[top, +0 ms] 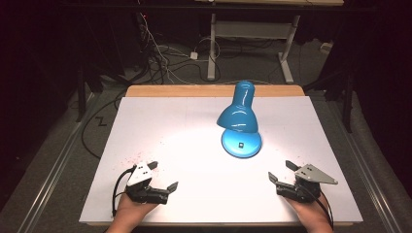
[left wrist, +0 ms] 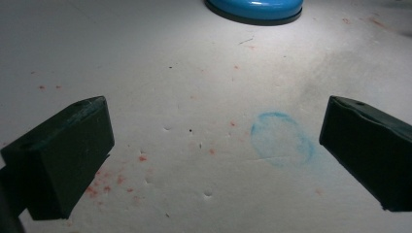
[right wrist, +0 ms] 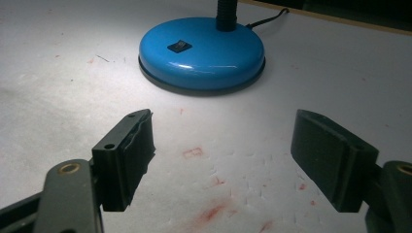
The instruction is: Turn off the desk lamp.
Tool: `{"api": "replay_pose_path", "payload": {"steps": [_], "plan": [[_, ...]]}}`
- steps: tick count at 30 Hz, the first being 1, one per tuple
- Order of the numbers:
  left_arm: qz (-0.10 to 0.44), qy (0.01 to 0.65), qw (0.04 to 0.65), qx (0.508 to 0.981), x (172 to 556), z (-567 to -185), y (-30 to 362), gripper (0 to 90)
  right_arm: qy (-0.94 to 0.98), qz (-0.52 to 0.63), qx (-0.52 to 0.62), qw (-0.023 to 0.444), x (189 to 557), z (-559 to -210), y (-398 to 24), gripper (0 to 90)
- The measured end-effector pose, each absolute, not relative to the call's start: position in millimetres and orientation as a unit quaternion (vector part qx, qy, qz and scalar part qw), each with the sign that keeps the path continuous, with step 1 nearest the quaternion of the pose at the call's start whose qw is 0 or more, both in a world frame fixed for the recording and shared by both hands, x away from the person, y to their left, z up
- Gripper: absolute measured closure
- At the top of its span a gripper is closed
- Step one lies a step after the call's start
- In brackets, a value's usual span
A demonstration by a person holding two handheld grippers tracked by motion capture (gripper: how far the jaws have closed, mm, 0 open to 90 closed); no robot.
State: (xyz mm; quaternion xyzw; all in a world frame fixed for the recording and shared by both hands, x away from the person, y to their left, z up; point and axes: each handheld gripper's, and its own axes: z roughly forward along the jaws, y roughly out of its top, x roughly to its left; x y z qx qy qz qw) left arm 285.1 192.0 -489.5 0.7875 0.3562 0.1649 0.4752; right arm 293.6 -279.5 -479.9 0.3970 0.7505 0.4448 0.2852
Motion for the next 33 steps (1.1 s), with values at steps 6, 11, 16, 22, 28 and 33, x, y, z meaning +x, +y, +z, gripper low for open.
{"api": "replay_pose_path", "payload": {"steps": [6, 11, 16, 22, 28, 33], "plan": [[0.164, 0.355, 0.475, 0.788, 285.2, -489.7, 191.5, 0.0, 0.754, 0.445, 0.396, 0.277, 293.0, -480.0, -279.0, 36.4], [0.164, 0.355, 0.474, 0.789, 285.1, -489.7, 191.5, 0.0, 0.755, 0.447, 0.395, 0.272, 292.6, -479.8, -279.1, 45.5], [0.164, 0.355, 0.474, 0.789, 285.2, -489.8, 191.4, 0.0, 0.755, 0.446, 0.398, 0.27, 292.9, -479.7, -279.3, 54.7], [0.163, 0.355, 0.474, 0.789, 285.2, -489.8, 191.3, 0.0, 0.756, 0.444, 0.401, 0.267, 293.2, -479.7, -279.8, 65.5], [0.164, 0.355, 0.474, 0.789, 285.1, -489.7, 191.4, 0.0, 0.753, 0.448, 0.405, 0.261, 292.8, -478.3, -279.2, 74.5], [0.163, 0.355, 0.474, 0.789, 285.2, -489.8, 191.3, 0.0, 0.758, 0.448, 0.395, 0.261, 294.0, -477.8, -279.7, 80.1]]}}
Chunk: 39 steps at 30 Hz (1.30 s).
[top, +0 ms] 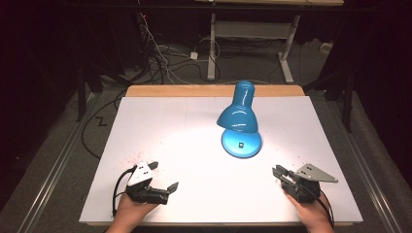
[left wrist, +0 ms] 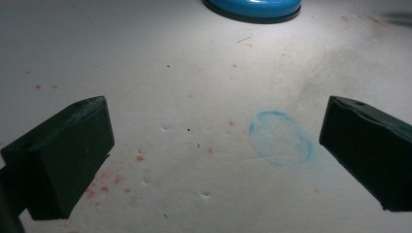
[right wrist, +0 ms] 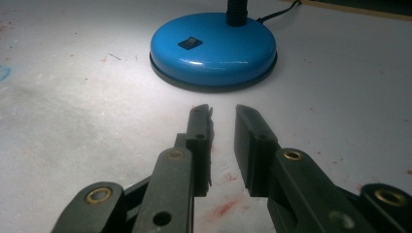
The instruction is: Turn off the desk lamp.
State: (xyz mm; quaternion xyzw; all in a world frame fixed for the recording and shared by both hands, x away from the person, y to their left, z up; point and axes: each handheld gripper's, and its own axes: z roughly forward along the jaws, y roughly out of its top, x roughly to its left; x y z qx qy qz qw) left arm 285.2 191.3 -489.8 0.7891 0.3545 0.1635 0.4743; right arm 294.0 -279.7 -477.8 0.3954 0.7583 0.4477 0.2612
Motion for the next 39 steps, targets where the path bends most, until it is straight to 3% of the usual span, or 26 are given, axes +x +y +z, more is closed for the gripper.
{"api": "replay_pose_path", "payload": {"steps": [8, 39], "plan": [[0.164, 0.354, 0.474, 0.789, 285, -490, 192, 0.0, 0.762, 0.445, 0.397, 0.253, 293, -478, -278, 90.0], [0.164, 0.35, 0.474, 0.791, 287, -491, 191, 0.0, 0.787, 0.46, 0.344, 0.227, 299, -480, -236, 90.0]]}}
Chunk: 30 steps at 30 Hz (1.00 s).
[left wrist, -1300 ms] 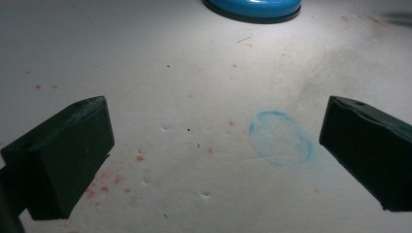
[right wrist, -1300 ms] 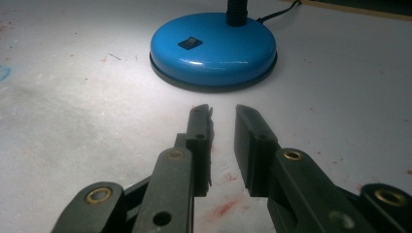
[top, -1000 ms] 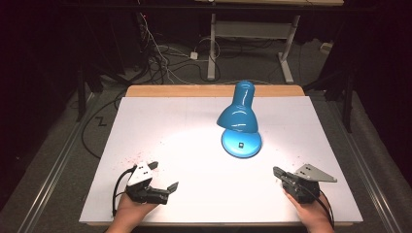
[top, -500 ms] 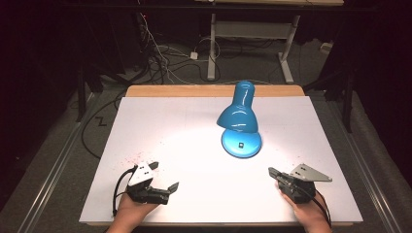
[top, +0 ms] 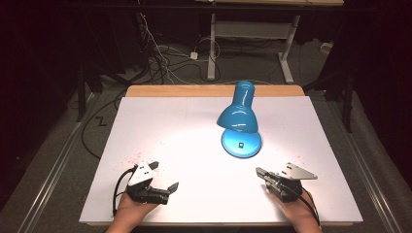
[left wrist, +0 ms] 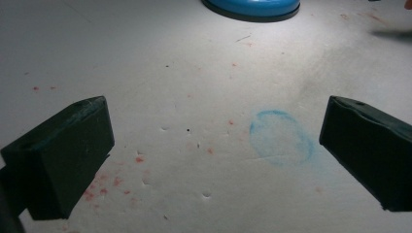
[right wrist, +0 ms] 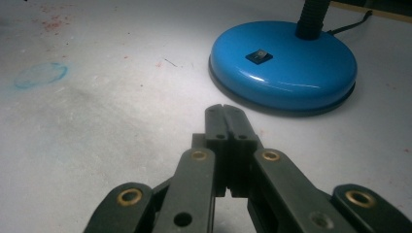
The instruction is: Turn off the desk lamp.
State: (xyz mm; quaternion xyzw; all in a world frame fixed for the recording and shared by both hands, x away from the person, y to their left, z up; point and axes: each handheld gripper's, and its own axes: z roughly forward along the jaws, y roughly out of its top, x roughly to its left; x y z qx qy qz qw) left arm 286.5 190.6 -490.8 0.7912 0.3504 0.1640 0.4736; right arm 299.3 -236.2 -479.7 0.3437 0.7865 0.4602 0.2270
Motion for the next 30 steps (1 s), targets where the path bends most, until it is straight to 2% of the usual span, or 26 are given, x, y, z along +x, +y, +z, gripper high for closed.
{"api": "replay_pose_path", "payload": {"steps": [12, 30], "plan": [[0.158, 0.349, 0.48, 0.789, 287, -491, 191, 0.0, 0.791, 0.461, 0.335, 0.222, 319, -475, -214, 90.0], [0.157, 0.342, 0.481, 0.792, 287, -492, 189, 0.0, 0.778, 0.47, 0.353, 0.221, 355, -476, -204, 90.0]]}}
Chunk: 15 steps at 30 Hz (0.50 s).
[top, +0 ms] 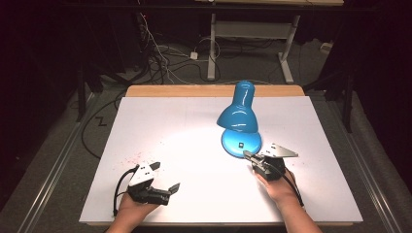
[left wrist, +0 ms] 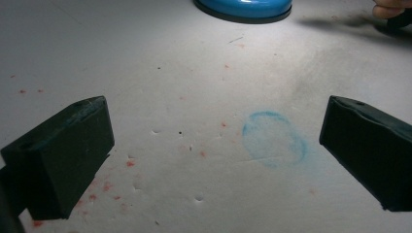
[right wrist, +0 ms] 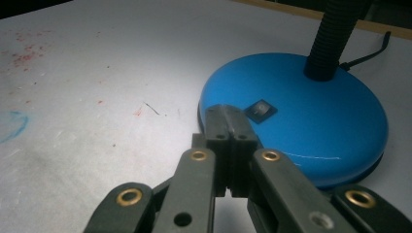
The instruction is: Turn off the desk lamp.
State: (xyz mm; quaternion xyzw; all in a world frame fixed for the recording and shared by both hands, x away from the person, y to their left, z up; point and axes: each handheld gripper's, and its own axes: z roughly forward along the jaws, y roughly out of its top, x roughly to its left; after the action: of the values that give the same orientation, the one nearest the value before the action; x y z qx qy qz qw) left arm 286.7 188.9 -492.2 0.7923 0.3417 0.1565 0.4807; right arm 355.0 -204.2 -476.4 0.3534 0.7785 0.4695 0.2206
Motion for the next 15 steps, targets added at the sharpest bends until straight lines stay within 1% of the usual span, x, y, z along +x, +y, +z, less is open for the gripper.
{"api": "replay_pose_path", "payload": {"steps": [15], "plan": [[0.156, 0.341, 0.48, 0.793, 287, -493, 189, 0.0, 0.768, 0.473, 0.373, 0.217, 377, -477, -203, 90.0]]}}
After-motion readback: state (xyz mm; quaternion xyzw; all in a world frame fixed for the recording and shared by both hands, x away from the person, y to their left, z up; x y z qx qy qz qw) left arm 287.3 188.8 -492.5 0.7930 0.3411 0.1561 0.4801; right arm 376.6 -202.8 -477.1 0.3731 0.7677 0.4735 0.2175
